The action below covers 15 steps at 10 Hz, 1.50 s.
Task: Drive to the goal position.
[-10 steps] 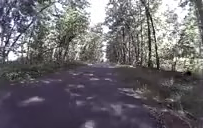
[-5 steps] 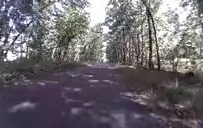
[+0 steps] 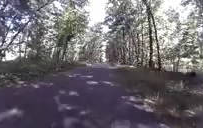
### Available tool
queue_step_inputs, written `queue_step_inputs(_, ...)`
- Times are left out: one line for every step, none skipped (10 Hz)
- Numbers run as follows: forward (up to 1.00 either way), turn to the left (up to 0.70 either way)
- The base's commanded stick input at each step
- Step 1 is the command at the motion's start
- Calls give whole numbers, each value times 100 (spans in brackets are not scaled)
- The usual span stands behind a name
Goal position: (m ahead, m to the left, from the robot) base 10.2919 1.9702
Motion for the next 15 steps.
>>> queue_step_inputs(45, 0)
queue_step_inputs(45, 0)
queue_step_inputs(45, 0)
queue_step_inputs(45, 0)
queue_step_inputs(45, 0)
queue_step_inputs(45, 0)
queue_step_inputs(45, 0)
queue_step_inputs(45, 0)
queue_step_inputs(45, 0)
queue_step_inputs(45, 0)
queue_step_inputs(45, 0)
queue_step_inputs(45, 0)
queue_step_inputs(45, 0)
queue_step_inputs(45, 0)
queue_step_inputs(45, 0)
